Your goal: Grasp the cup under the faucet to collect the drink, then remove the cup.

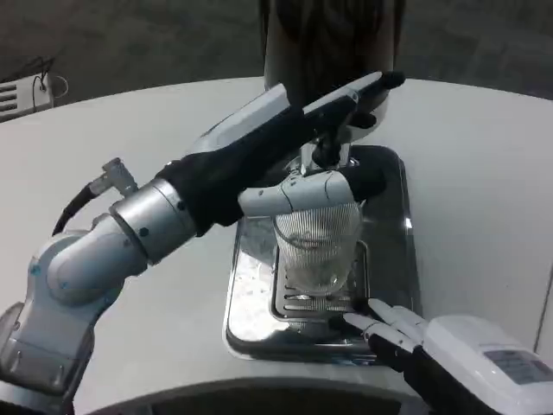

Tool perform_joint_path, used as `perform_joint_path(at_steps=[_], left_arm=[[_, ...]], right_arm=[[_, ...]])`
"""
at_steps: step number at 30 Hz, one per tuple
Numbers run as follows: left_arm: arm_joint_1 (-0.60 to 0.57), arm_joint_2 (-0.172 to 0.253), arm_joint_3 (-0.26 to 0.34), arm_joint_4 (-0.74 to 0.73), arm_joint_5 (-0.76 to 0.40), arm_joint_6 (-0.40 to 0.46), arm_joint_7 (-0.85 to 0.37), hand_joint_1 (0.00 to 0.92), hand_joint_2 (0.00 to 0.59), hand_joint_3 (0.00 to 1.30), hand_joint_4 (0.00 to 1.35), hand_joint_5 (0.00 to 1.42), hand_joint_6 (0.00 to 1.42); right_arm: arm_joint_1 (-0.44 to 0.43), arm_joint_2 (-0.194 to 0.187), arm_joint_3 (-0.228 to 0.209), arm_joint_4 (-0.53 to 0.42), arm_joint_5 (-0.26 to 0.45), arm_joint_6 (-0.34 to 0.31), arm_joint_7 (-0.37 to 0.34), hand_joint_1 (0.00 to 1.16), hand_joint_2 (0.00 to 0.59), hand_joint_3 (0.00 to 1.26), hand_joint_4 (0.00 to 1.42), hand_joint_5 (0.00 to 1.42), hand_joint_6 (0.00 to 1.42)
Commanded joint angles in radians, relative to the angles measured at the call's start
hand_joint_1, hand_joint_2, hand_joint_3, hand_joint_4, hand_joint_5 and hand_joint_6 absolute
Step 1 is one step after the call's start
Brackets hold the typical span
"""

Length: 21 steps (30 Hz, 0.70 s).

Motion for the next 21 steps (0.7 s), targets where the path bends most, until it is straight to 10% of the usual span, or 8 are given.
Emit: perform_joint_path(at_steps=[1, 16, 21], left_arm=[[0.017, 0.035, -0.043, 0.018, 0.056, 0.000, -0.045, 0.000, 0.058, 0.06, 0.00, 0.12, 0.18], [-0.002, 0.081, -0.104, 0.013, 0.142, -0.033, -0.068, 0.000, 0.056, 0.03, 0.00, 0.08, 0.14], [-0.008, 0.082, -0.109, 0.021, 0.145, -0.033, -0.075, 0.000, 0.054, 0.03, 0.00, 0.08, 0.14]], right_arm=[[0.011, 0.009, 0.001, -0.014, 0.007, 0.006, -0.006, 0.51, 0.447, 0.12, 0.00, 0.03, 0.06], [-0.006, 0.038, -0.025, -0.004, 0.089, 0.107, -0.007, 0.50, 0.441, 0.13, 0.00, 0.06, 0.06], [-0.003, 0.102, -0.080, 0.012, 0.206, 0.183, -0.055, 0.58, 0.351, 0.08, 0.01, 0.14, 0.13]])
